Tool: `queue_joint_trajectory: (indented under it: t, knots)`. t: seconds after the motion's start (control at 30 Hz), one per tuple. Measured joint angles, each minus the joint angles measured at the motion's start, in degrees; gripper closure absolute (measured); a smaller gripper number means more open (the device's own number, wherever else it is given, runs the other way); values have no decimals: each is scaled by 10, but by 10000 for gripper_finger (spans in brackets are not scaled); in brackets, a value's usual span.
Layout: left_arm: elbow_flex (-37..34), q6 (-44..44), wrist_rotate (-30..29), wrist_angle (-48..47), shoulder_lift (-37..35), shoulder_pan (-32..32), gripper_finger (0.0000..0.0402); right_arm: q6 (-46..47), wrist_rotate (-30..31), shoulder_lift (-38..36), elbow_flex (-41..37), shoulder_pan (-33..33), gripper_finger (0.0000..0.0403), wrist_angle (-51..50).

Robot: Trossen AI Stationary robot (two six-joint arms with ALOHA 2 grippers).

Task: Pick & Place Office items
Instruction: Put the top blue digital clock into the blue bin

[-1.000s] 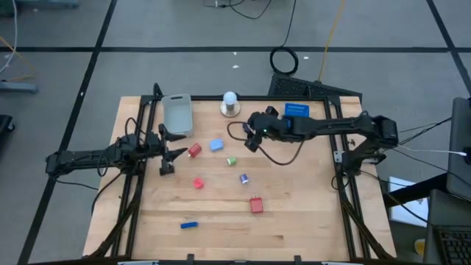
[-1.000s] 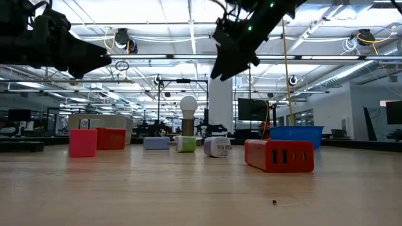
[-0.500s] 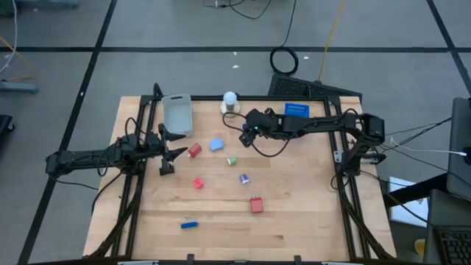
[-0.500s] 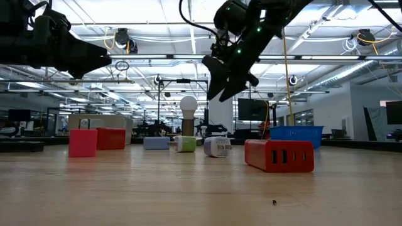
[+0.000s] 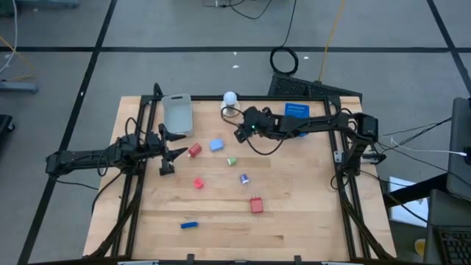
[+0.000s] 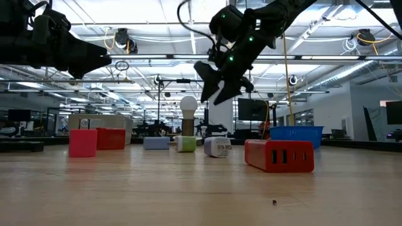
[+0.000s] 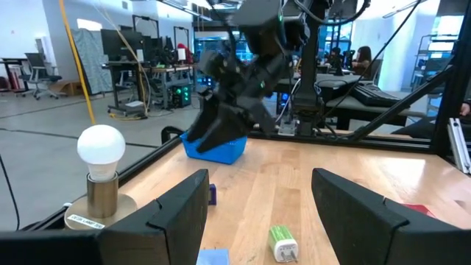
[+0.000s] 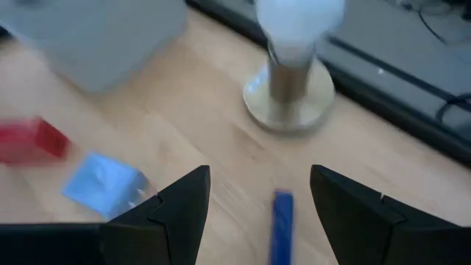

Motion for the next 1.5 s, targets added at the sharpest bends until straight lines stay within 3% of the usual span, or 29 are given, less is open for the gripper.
queue_joint_trajectory:
  t: [0.43, 0.97, 1.5]
  knots:
    - [0, -17, 0, -2, 0, 0, 158, -16, 1, 0, 2, -14, 177, -8]
    - [0, -133, 1, 1, 0, 0, 158, -86, -2, -1, 2, -13, 177, -25]
    - [0, -171, -3, 19, 0, 0, 158, -102, -32, 77, 2, -14, 177, 26]
